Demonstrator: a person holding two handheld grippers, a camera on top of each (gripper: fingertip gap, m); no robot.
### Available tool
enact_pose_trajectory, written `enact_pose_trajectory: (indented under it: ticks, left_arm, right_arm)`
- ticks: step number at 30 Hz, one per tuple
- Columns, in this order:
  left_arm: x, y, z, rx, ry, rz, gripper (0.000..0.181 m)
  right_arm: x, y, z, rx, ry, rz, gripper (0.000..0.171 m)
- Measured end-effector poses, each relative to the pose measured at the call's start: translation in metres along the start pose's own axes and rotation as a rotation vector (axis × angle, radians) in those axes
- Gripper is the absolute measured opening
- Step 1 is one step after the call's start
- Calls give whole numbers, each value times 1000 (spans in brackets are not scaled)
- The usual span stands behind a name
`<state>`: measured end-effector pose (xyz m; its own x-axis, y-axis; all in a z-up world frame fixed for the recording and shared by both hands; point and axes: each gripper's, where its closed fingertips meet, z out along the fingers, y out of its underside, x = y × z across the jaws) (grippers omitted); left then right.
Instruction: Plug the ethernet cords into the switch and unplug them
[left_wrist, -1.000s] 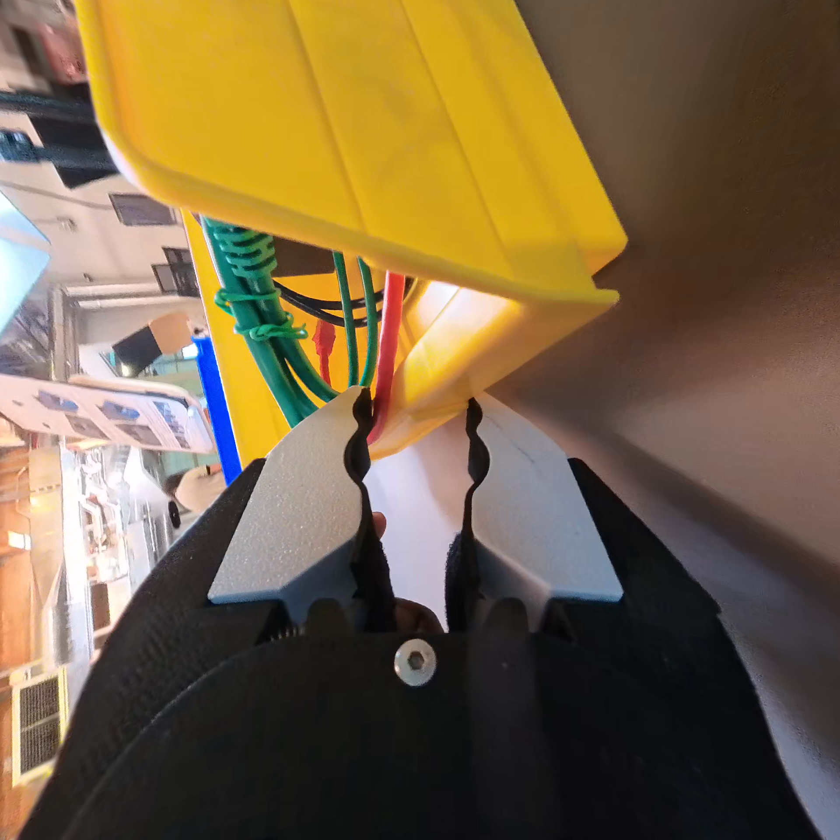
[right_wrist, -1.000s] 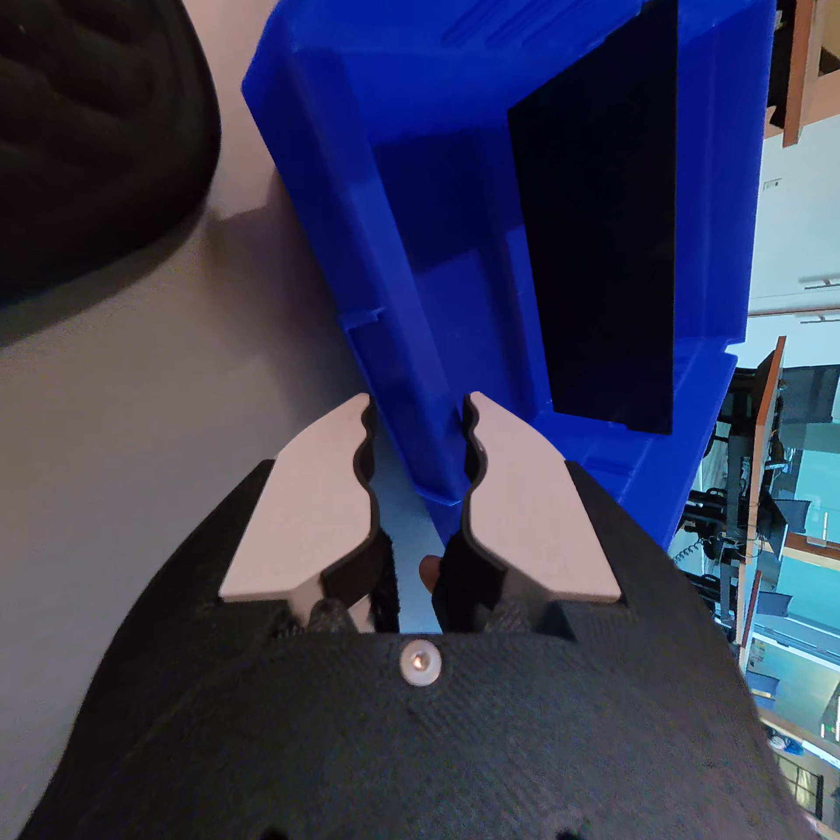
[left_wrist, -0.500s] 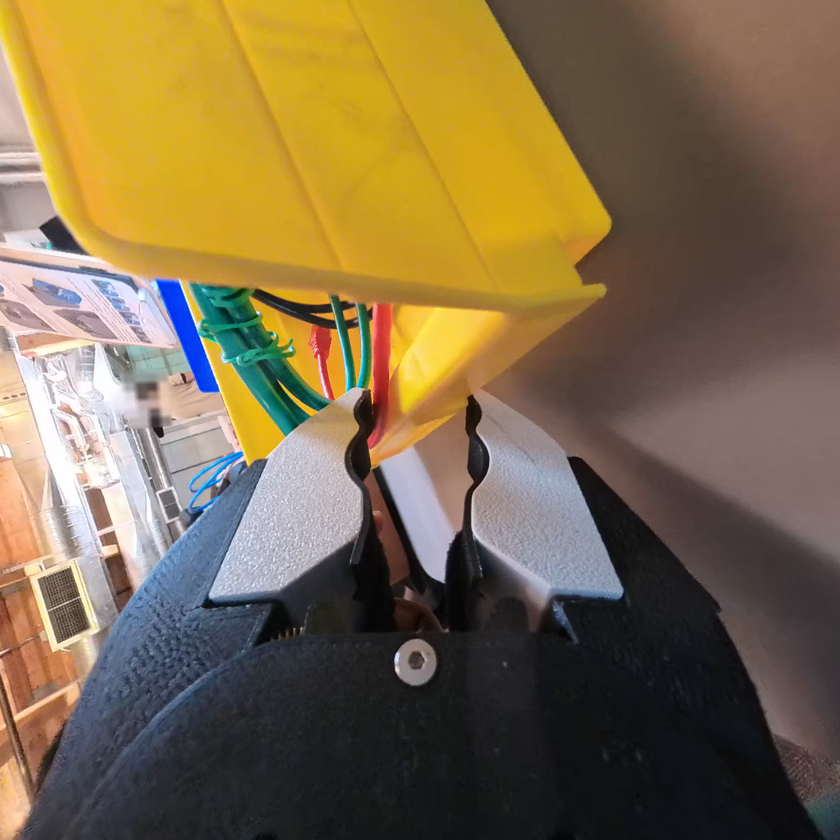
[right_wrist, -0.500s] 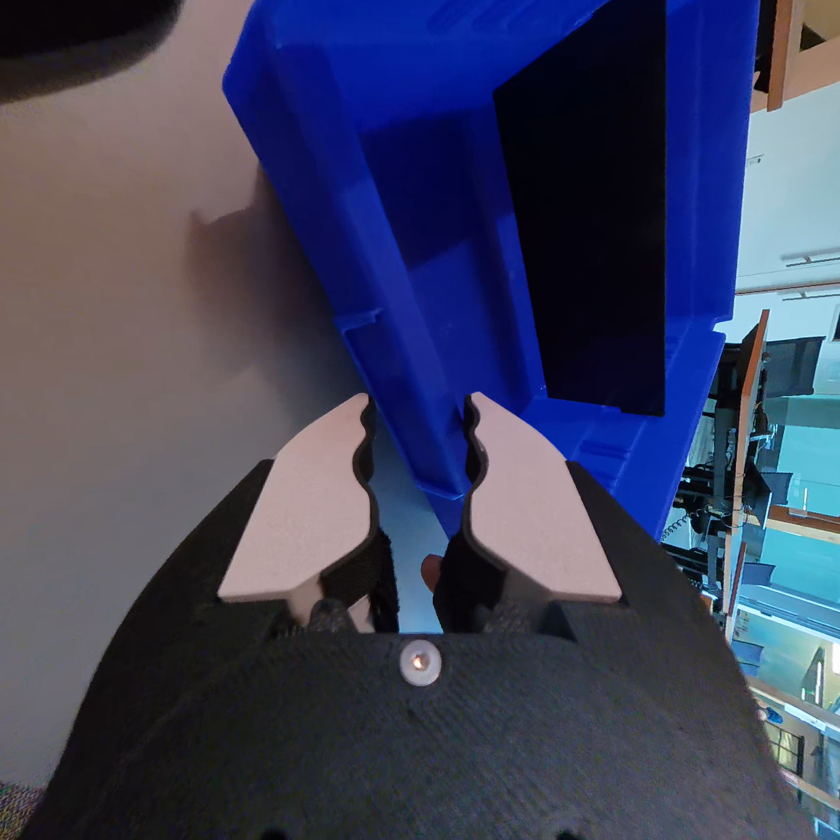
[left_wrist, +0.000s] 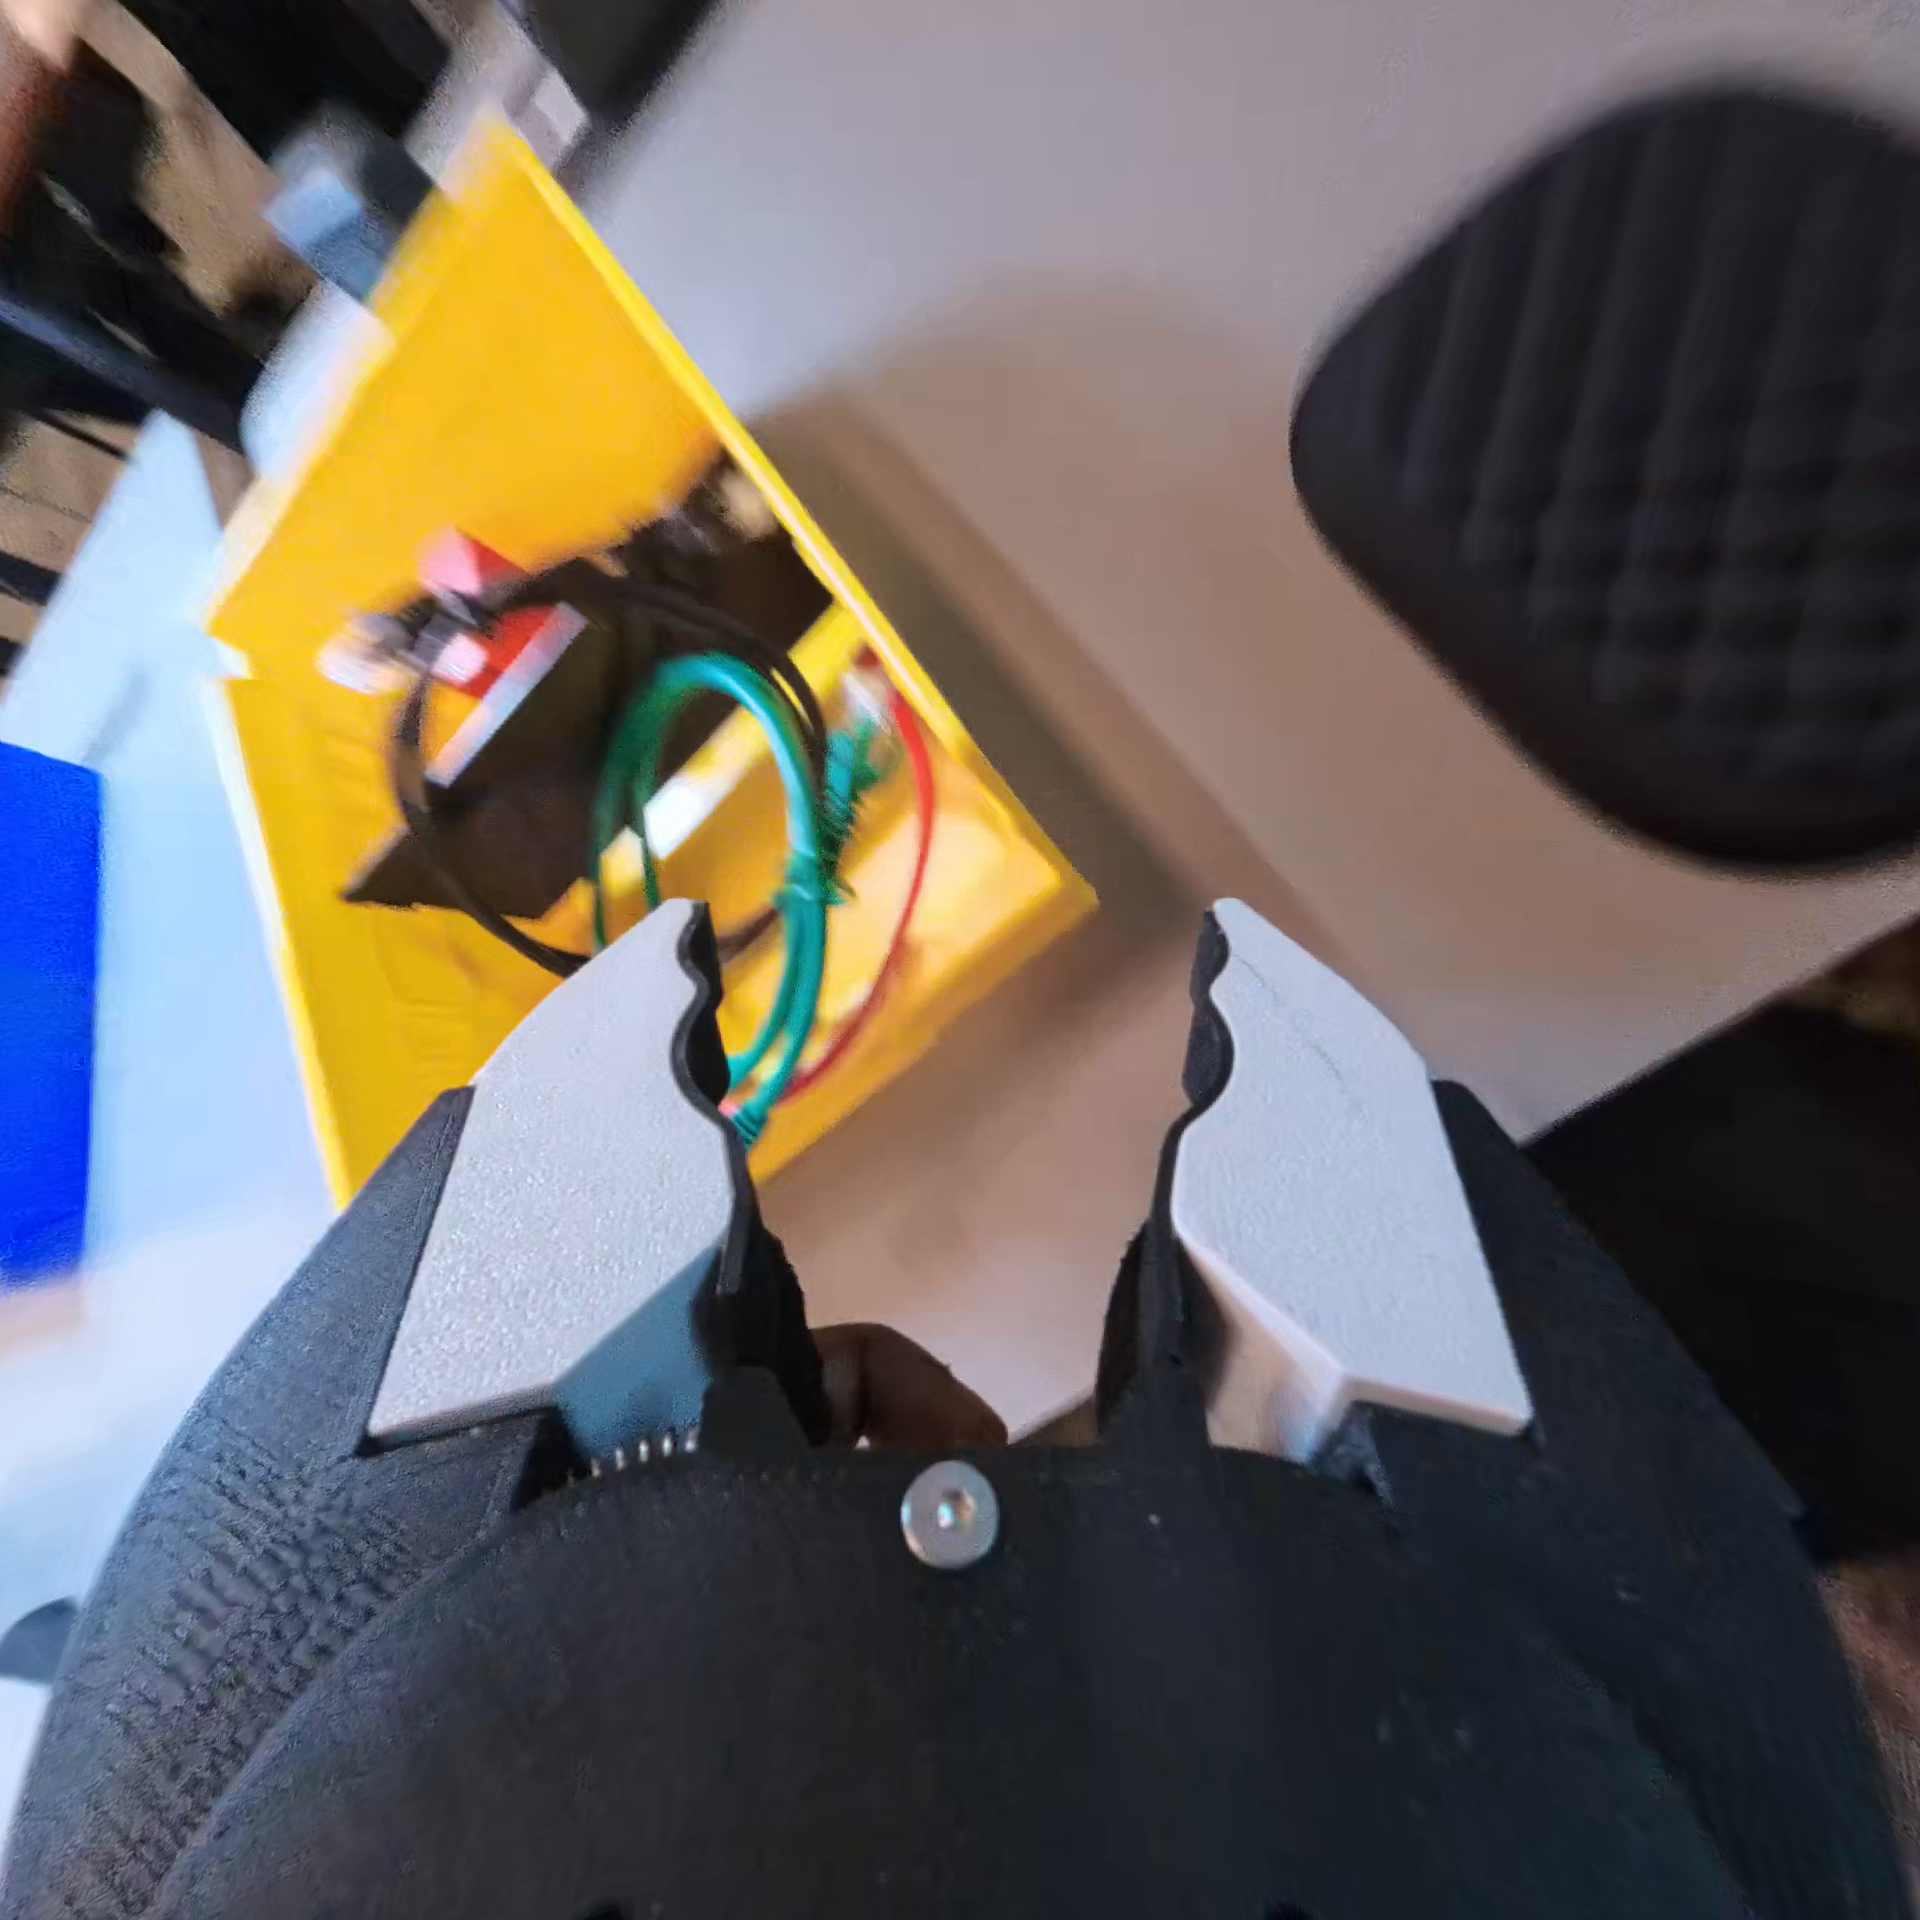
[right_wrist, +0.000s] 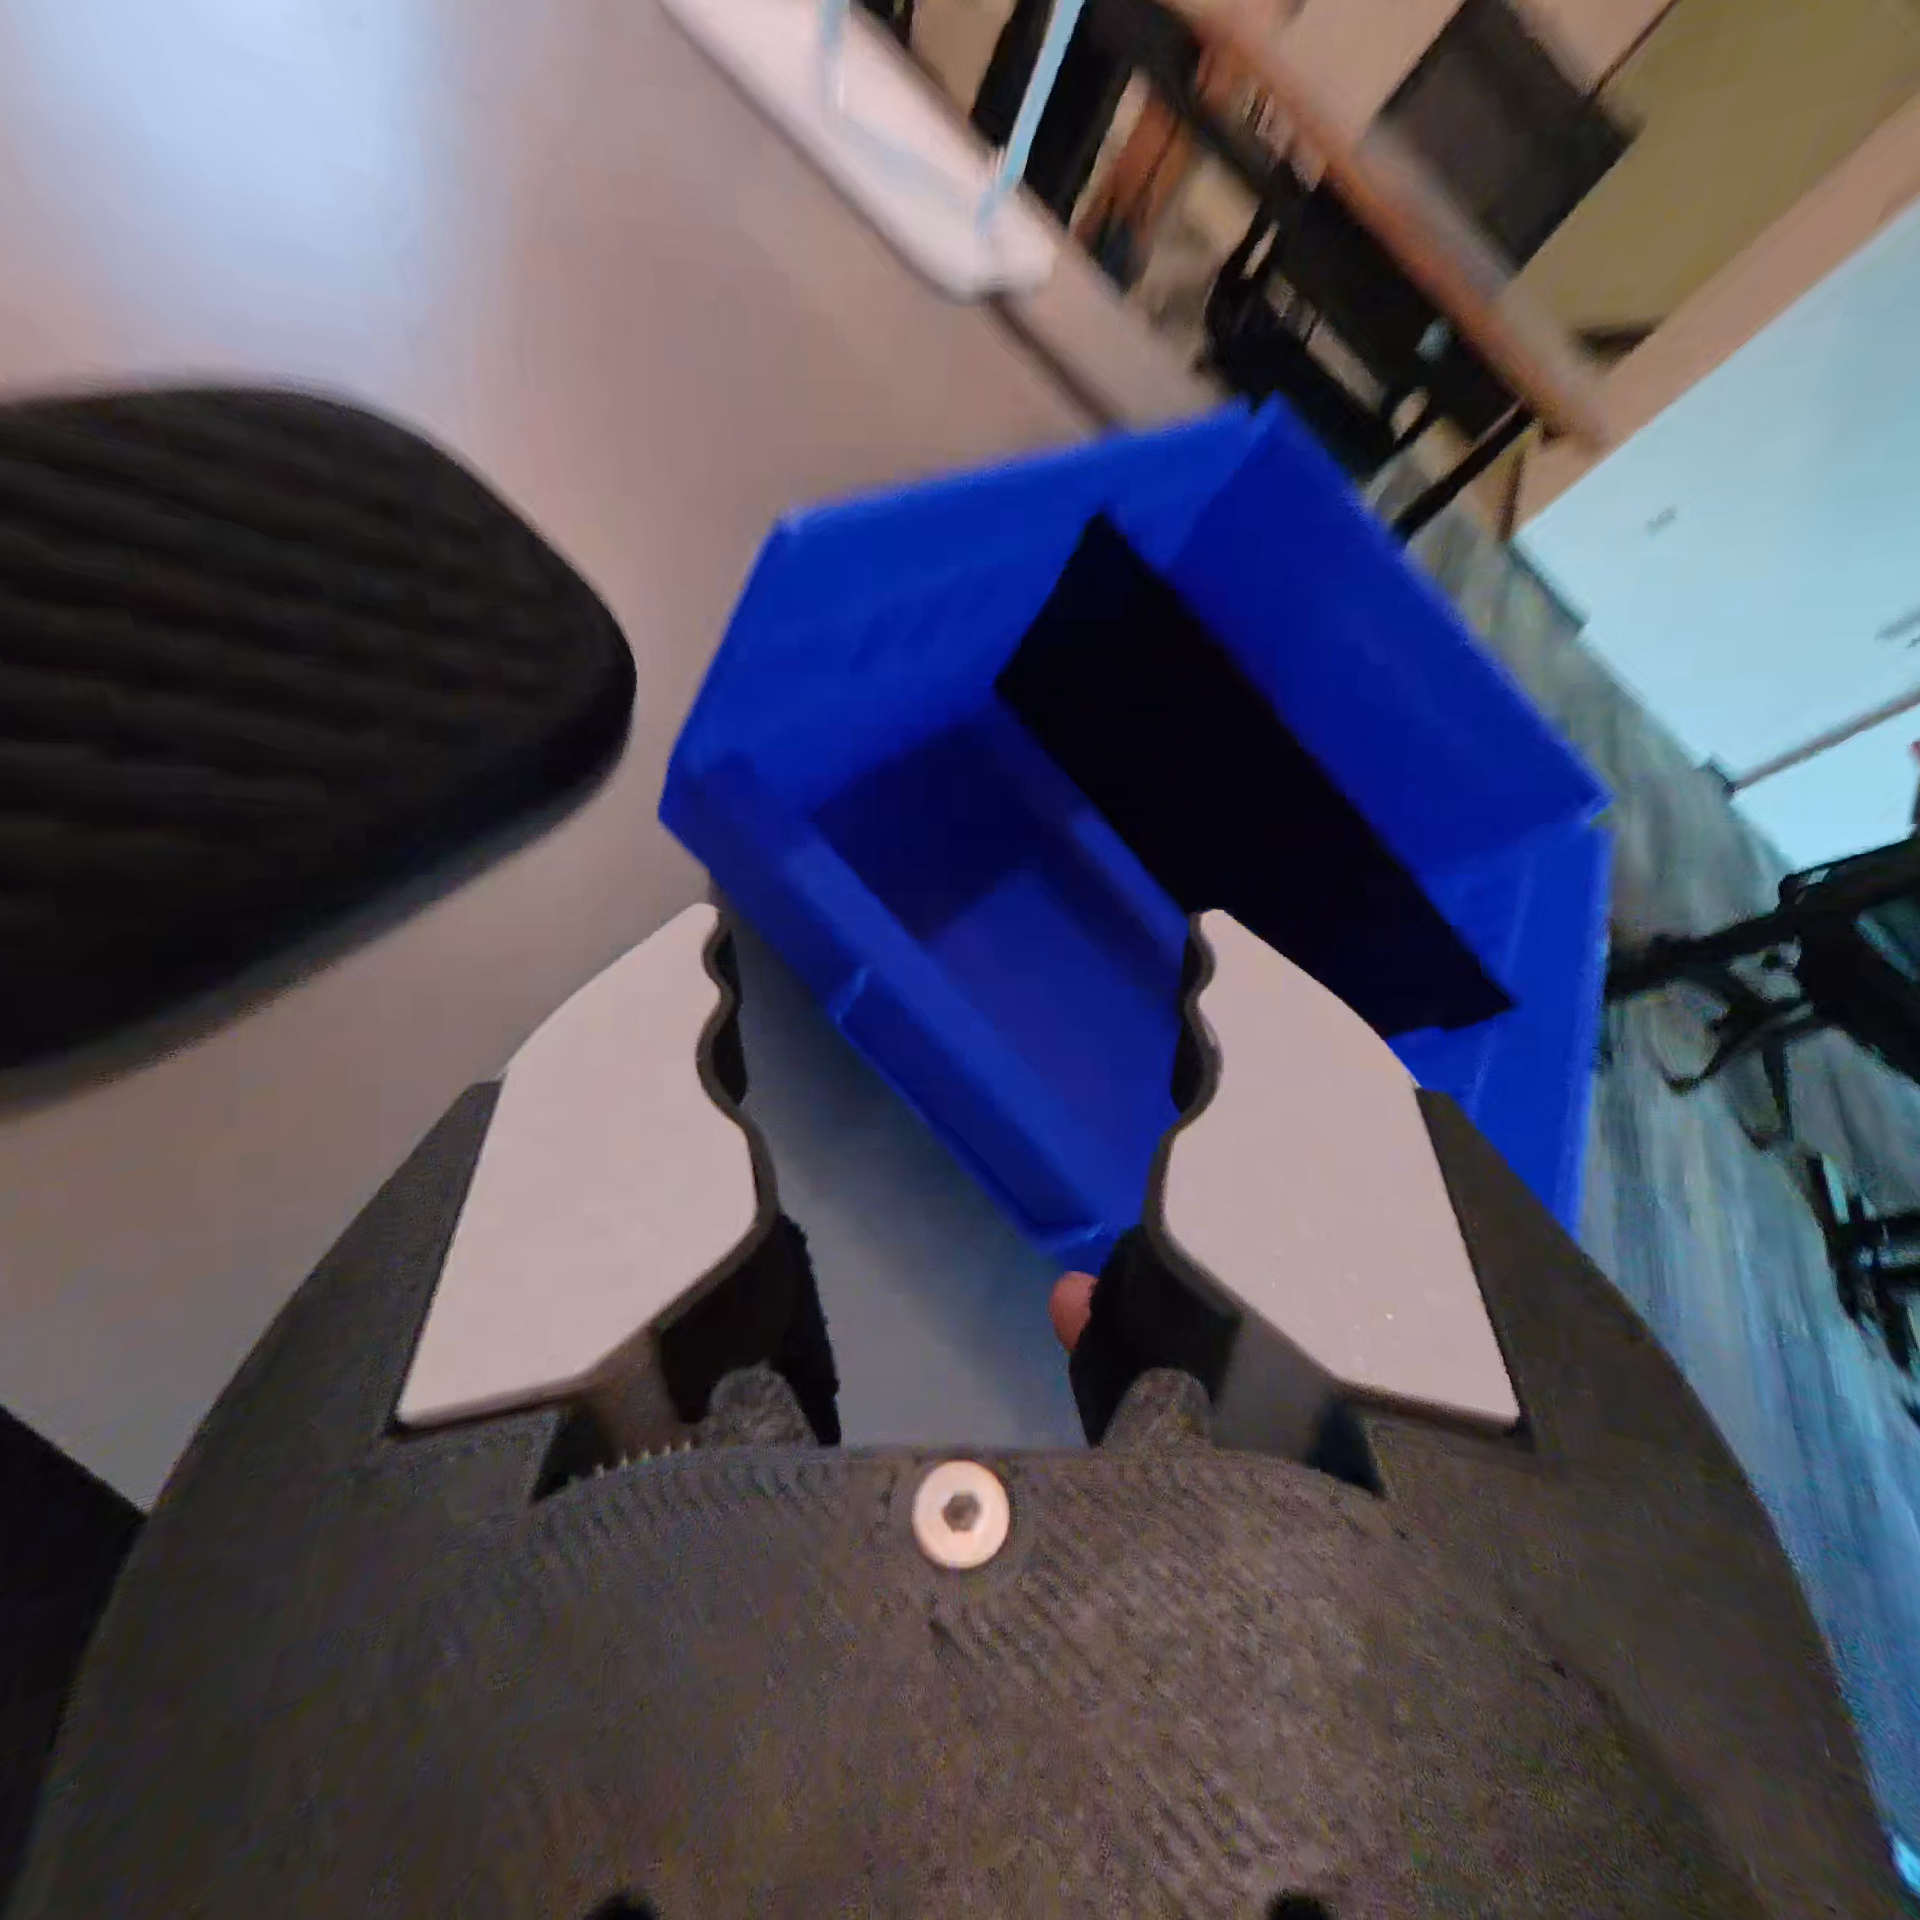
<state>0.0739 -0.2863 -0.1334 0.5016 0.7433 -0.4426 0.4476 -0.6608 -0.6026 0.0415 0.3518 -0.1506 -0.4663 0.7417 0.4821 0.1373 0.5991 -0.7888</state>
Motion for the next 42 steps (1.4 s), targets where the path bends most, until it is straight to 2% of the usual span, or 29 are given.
enact_pose_trajectory:
  ticks: [4, 7, 11, 14, 17, 23, 26, 27, 28, 32, 34, 39, 42]
  left_arm:
    - [-48, -56, -24, 336, -54, -209, 75]
    - [-91, -79, -13, 362, -16, -298, 72]
    - [-139, -81, 50, 115, 112, -301, 75]
    - [-177, -60, 110, -114, 112, -313, 75]
    - [-189, -41, 154, -259, 179, -379, 73]
    - [-190, -5, 198, -513, 202, -337, 65]
    - [-181, 1, 206, -544, 252, -330, 57]
    - [-178, 0, 206, -540, 274, -334, 48]
    - [-177, -1, 206, -533, 286, -337, 29]
    - [-190, -6, 194, -500, 220, -291, 26]
    - [-199, -20, 180, -432, 185, -265, 26]
    - [-214, -88, 120, -142, 64, -171, 26]
    - [-196, -144, 74, 112, 35, -126, 26]
  right_arm:
    - [3, -44, -15, 199, 34, -24, 82]
    - [-1, -65, -21, 241, 38, -70, 80]
    - [-7, -80, -27, 266, 48, -123, 76]
    - [-10, -85, -31, 290, 49, -144, 72]
    - [-8, -86, -34, 294, 65, -154, 69]
    - [-4, -76, -31, 247, 87, -172, 66]
    - [-6, -74, -27, 236, 85, -181, 66]
    - [-6, -74, -26, 234, 82, -183, 66]
    - [-7, -74, -24, 232, 81, -186, 66]
    - [-8, -73, -21, 215, 82, -202, 66]
    - [-8, -73, -20, 211, 82, -206, 65]
    - [-18, -88, -19, 273, 46, -211, 64]
    - [-32, -107, -17, 351, -11, -205, 64]
